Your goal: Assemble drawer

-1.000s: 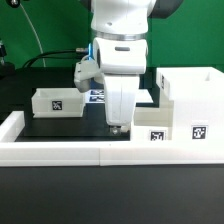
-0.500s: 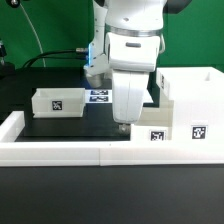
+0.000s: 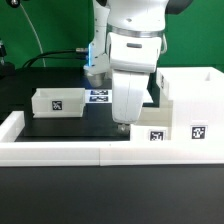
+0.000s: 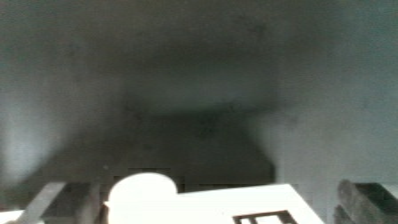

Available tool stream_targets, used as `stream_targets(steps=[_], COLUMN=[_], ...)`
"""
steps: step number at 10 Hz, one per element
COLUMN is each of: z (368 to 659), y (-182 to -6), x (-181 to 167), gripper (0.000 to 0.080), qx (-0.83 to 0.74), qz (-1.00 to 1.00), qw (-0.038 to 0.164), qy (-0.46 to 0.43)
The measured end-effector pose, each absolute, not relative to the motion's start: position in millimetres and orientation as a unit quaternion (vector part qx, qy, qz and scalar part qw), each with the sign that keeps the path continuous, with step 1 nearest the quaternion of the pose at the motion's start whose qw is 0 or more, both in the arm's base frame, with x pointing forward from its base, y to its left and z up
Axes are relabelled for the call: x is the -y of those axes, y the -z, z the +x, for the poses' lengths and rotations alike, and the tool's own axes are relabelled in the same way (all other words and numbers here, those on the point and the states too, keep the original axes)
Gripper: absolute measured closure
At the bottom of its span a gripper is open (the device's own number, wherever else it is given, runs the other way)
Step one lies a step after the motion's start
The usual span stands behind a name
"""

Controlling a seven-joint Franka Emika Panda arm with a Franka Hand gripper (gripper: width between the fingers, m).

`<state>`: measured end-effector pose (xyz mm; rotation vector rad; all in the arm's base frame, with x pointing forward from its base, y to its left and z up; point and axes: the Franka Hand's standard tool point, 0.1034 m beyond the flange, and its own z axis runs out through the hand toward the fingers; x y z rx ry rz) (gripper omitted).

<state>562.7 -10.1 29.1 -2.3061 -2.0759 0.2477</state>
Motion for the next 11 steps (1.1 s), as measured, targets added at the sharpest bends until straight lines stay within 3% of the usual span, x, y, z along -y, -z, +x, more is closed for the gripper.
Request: stream_targets(steps=[3, 5, 8, 11], z=[562.0, 559.6, 563.7, 565.0], y=[-28.2, -23.1, -18.0, -24.3], x=[13.1, 31.7, 28.0, 17.8], gripper=[0.0151, 0.0151, 0.0151, 0.0151], qx=[0.681, 0.728, 0.745, 0.710], qz=[-0.727, -0.680, -0.660, -0.695], qw=[0.017, 0.031, 0.040, 0.044], qy=[-0.080, -0.084, -0.089, -0.111])
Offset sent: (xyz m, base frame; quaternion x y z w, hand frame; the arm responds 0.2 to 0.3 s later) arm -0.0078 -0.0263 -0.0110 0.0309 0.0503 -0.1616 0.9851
